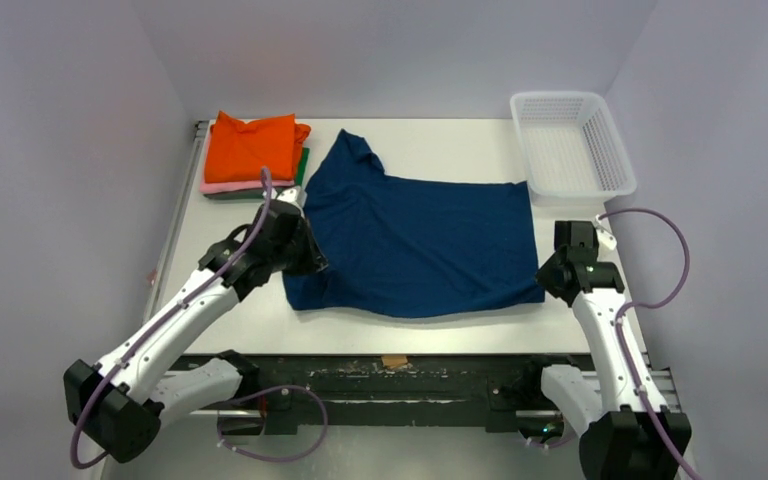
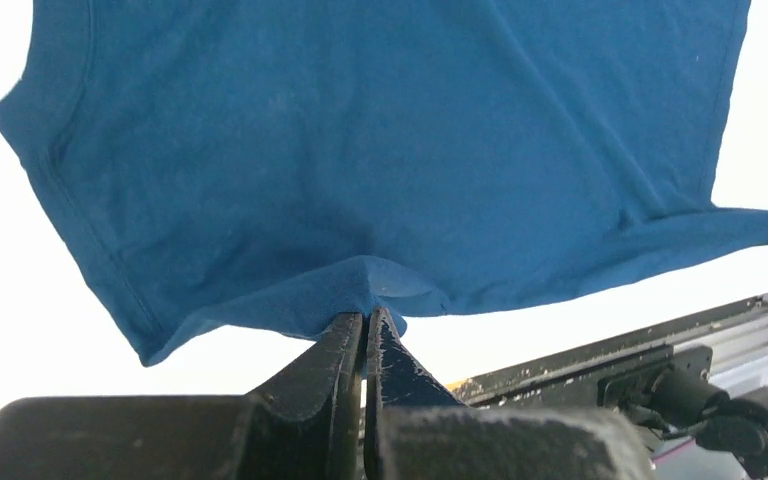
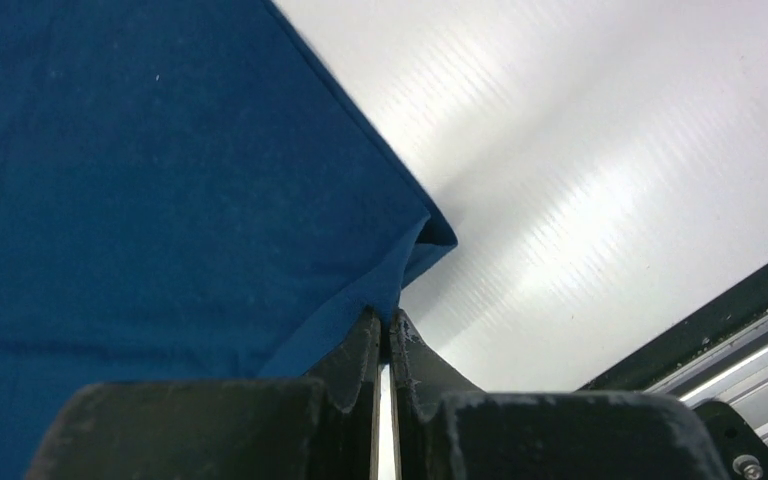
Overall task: Fold and stack the t-shirts
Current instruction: Fold the flattened tshirt in 1/3 of the way
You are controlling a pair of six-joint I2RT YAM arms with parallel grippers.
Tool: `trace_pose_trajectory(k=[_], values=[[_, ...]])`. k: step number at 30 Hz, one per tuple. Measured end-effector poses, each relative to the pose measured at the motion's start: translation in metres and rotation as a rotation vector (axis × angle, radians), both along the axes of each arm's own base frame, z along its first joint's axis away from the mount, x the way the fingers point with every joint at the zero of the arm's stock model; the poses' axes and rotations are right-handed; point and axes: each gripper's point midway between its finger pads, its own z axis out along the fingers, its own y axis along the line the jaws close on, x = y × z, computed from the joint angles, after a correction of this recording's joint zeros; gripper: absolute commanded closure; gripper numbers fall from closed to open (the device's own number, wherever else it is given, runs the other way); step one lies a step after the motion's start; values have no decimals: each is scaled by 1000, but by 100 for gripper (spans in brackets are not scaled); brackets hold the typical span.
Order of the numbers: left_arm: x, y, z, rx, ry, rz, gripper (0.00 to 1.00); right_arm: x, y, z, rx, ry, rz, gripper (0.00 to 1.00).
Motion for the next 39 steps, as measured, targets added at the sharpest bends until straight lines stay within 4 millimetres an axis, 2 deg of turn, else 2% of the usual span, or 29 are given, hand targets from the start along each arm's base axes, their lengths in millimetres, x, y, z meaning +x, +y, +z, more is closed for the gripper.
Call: trace_pose_trajectory(k=[6, 11, 20, 27, 29, 30, 32, 33, 36, 37, 39], values=[[50, -2, 15, 26, -30, 35, 100, 23, -11, 1, -50, 11, -26, 100], [86, 6, 11, 61, -14, 81, 100, 45, -15, 0, -69, 16, -34, 100], [131, 23, -3, 114, 26, 135, 100, 80, -16, -2, -70, -10, -35, 100], [161, 28, -7, 135, 36, 150, 100, 103, -20, 0, -83, -45, -45, 100], [172, 28, -9, 138, 39, 152, 100, 107, -21, -3, -88, -42, -47, 93], [177, 27, -11, 139, 42, 152, 97, 109, -21, -4, -89, -41, -48, 88], [188, 25, -16, 148, 53, 142, 84, 113, -21, -8, -89, -35, -48, 79], [193, 24, -19, 153, 57, 136, 65, 115, -22, -9, -90, -34, -46, 71], [208, 19, -31, 170, 80, 114, 27, 121, -22, -11, -93, -37, -39, 55], [212, 18, -35, 174, 88, 106, 16, 123, -22, -11, -94, -40, -35, 52], [217, 15, -39, 179, 96, 92, 6, 124, -22, -8, -98, -45, -24, 47]])
